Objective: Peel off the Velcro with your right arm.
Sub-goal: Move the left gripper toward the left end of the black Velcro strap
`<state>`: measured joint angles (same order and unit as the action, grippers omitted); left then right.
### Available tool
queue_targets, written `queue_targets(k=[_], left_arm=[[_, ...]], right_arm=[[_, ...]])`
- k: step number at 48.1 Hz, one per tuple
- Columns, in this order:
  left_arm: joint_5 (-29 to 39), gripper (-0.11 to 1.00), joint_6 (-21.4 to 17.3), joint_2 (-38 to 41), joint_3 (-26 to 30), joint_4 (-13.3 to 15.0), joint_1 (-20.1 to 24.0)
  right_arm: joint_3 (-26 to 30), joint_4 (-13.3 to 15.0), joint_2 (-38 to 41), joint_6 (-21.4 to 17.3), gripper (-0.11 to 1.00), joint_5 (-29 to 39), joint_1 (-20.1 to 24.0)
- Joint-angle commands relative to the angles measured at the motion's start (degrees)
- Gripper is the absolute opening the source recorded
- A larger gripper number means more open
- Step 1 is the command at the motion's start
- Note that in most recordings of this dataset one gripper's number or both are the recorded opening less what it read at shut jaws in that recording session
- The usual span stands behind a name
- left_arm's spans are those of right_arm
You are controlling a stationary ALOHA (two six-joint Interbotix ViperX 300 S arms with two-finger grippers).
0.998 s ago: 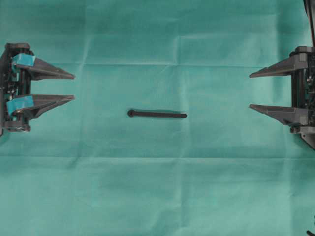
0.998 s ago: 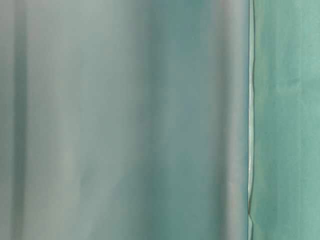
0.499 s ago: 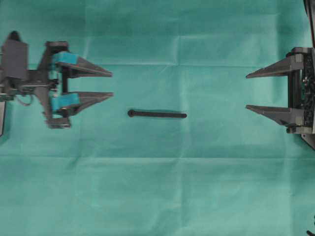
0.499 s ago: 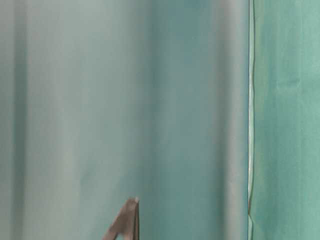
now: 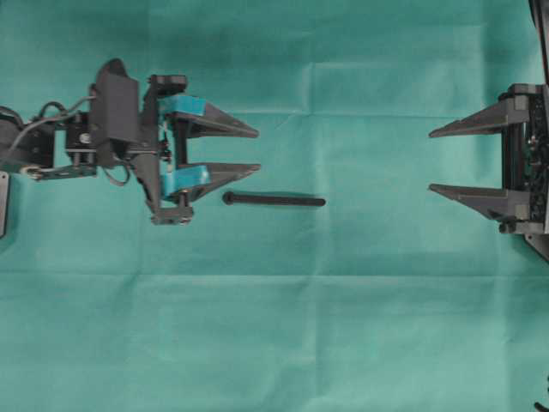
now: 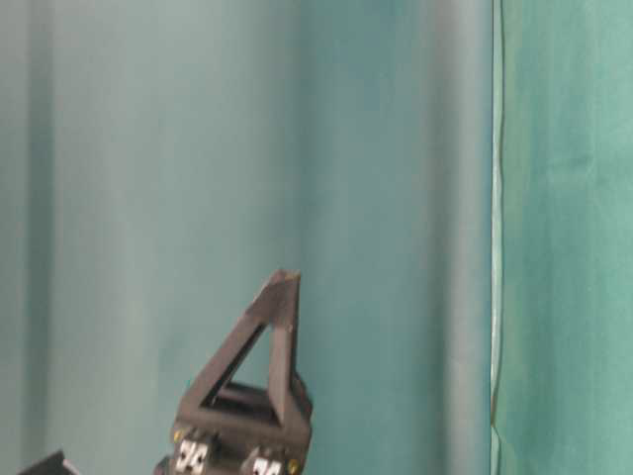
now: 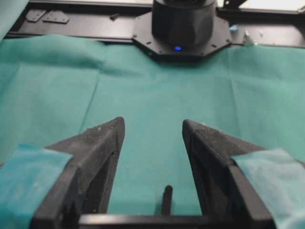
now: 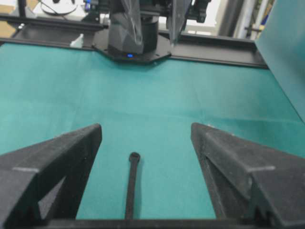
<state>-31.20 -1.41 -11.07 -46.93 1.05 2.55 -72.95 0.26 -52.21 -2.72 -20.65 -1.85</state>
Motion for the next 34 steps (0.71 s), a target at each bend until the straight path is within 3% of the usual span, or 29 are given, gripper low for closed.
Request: queue_targets(k=[1,11,24,34], left_arm=[[0.5,0.53,0.0,0.5,2.5,0.1,0.1],[8.9,0.53,0.2,1.7,5.3,0.1,0.2],[26.5,0.53,0.1,3.3,10.7,0.1,0.3],[36.2,0.53,-0.3,4.9,13.7,0.1,0.3]], right_arm=[[0.5,0.1,0.1,0.0,0.50,-0.6,-0.1],[0.2,0.1,-0.1,0.0,0.50,-0.6,-0.1],[0.2,0.1,-0.1,0.0,0.50,-0.6,-0.1],[0.2,0.1,-0.1,0.0,0.50,-0.6,-0.1]])
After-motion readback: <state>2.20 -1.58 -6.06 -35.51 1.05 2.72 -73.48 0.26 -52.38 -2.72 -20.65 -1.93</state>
